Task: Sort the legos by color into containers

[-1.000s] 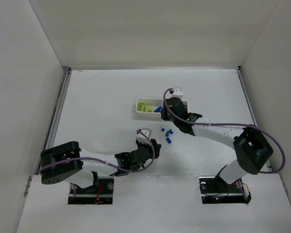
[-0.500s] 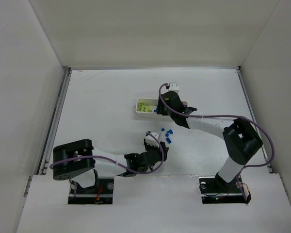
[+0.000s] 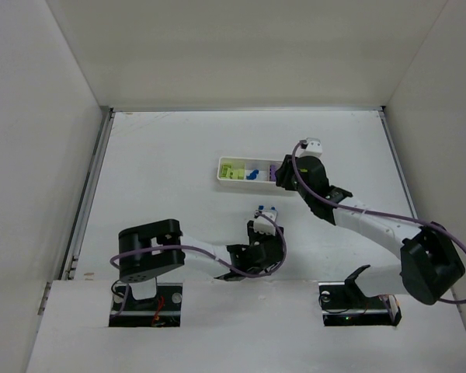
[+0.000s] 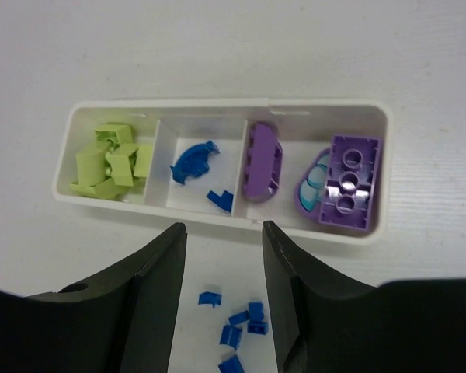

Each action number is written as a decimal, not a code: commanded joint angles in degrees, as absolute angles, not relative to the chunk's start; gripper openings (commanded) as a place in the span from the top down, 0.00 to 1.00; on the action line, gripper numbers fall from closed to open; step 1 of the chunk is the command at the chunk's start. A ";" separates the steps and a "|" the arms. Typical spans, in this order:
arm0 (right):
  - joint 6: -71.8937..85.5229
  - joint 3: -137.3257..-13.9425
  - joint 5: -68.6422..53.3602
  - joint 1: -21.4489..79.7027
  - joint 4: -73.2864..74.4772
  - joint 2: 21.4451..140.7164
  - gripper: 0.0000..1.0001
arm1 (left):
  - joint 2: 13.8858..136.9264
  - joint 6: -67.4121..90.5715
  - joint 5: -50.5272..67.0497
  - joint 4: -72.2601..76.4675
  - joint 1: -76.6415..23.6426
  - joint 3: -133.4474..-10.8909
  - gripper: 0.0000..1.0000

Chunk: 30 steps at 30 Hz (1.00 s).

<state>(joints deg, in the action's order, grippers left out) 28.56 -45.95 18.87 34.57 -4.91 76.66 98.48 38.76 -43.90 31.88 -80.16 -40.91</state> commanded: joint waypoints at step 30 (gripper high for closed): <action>33.84 -38.50 11.16 28.87 -11.95 70.75 0.50 | 108.46 40.35 -46.41 22.76 -73.70 -50.71 0.72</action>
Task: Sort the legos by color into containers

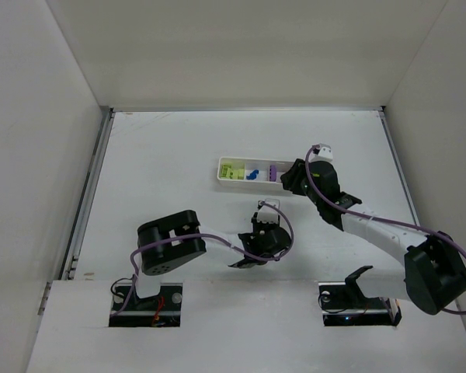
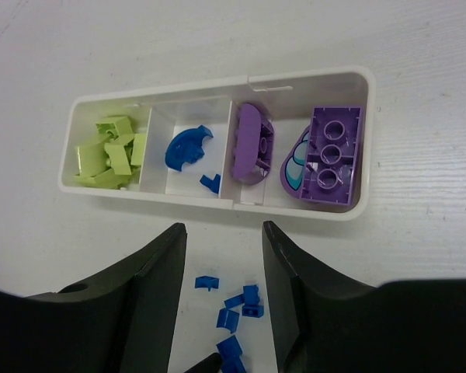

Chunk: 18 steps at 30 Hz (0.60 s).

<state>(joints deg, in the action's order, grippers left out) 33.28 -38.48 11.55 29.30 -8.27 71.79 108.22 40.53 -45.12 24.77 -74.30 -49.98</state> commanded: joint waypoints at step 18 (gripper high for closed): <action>34.28 -37.71 11.95 28.69 -12.83 70.14 0.50 | 90.80 32.61 -44.39 27.59 -72.82 -39.91 0.85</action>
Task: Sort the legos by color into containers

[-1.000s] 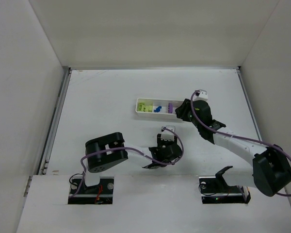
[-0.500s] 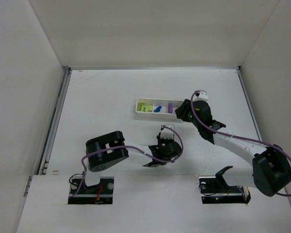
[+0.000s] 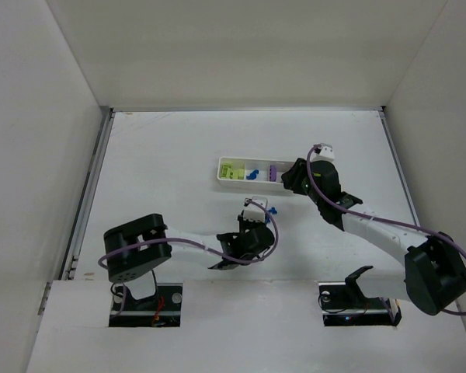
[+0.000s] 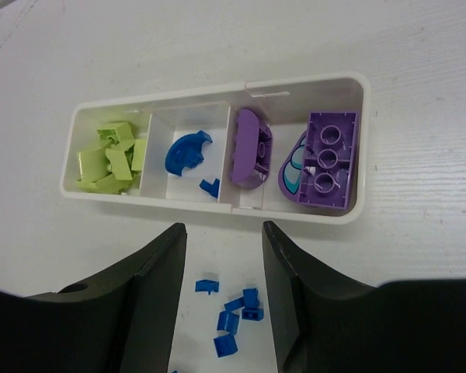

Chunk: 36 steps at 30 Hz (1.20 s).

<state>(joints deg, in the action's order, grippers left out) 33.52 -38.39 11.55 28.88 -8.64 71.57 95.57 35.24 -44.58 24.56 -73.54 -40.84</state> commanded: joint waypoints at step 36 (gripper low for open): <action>33.22 -37.62 14.41 29.66 -13.18 70.75 0.50 | 90.36 24.16 -34.36 32.96 -61.64 -43.78 0.67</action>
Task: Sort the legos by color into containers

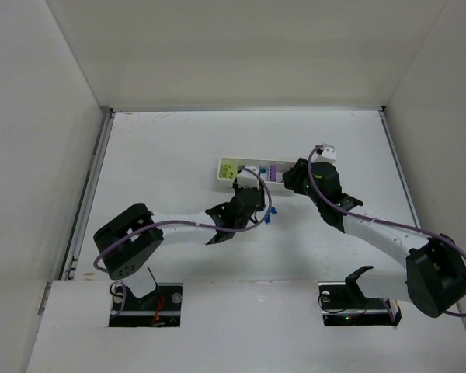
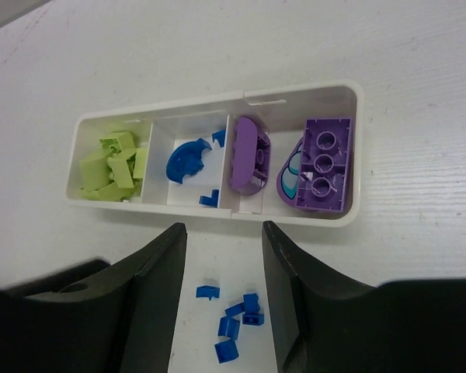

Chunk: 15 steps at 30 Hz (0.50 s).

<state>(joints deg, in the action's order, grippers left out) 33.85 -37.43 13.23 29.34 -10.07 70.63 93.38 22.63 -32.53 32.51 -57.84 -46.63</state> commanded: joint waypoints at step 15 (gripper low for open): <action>33.22 -37.79 14.06 29.84 -13.36 71.46 0.50 | 100.63 27.69 -34.90 34.80 -63.59 -45.87 0.61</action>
<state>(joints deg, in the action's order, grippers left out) 33.87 -37.43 13.32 29.34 -10.72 70.98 99.63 27.05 -34.72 32.14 -64.38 -42.92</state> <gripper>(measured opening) 0.496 0.382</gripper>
